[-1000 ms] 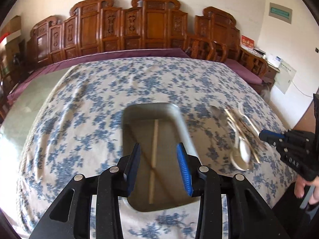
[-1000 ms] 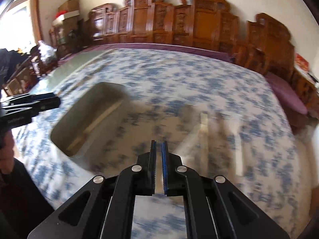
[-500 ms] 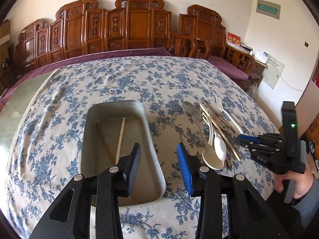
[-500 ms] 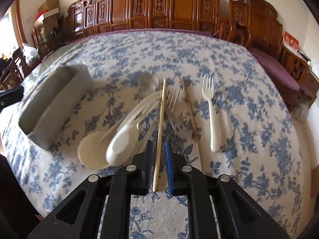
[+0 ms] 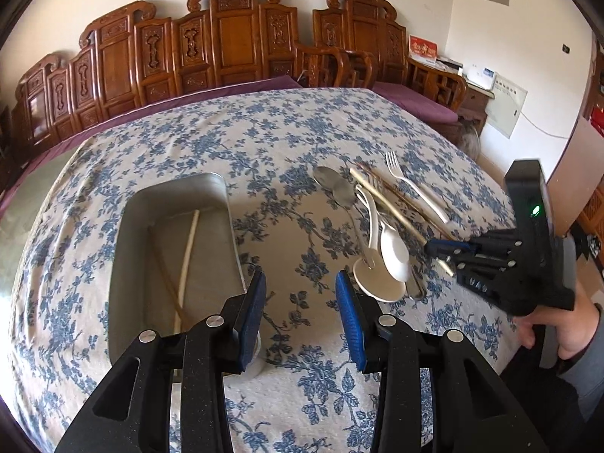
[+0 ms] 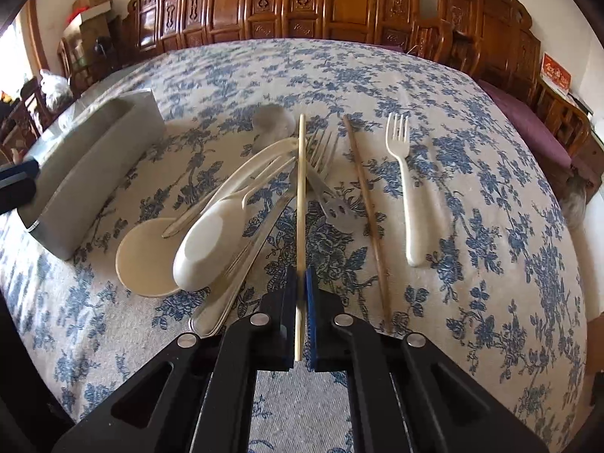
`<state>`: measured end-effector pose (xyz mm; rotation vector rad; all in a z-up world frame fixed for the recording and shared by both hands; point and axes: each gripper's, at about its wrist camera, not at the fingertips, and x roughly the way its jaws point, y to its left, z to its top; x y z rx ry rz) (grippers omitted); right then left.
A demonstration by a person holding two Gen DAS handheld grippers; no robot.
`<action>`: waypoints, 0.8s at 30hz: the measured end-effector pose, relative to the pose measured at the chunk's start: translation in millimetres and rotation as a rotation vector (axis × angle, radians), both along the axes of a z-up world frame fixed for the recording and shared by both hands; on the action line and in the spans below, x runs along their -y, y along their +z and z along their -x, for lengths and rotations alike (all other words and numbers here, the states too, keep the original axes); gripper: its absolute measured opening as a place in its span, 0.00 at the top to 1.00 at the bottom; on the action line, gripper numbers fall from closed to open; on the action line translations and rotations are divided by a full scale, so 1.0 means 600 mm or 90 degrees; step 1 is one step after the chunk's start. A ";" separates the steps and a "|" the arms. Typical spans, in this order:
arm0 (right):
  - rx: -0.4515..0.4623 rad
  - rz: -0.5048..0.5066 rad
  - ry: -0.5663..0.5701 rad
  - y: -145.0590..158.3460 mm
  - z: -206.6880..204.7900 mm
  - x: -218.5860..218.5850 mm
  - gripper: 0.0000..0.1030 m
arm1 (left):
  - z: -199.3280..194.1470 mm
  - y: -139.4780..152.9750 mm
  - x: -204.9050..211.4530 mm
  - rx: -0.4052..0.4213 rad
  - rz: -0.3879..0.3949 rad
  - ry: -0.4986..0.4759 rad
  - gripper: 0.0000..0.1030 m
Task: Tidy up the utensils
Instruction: 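Grasp a metal spoon by its handle with the left gripper while the right holds the chopstick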
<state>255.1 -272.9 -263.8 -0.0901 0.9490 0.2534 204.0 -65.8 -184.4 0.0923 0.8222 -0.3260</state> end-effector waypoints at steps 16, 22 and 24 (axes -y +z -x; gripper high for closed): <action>0.058 -0.077 -0.047 0.038 -0.013 0.061 0.94 | -0.050 -0.004 0.061 -0.031 -0.052 -0.027 0.65; 0.064 -0.088 -0.047 0.040 -0.019 0.063 0.94 | -0.104 -0.016 0.110 -0.058 -0.068 -0.043 0.65; 0.065 -0.100 -0.050 0.042 -0.024 0.067 0.94 | -0.128 -0.025 0.123 -0.073 -0.072 -0.040 0.66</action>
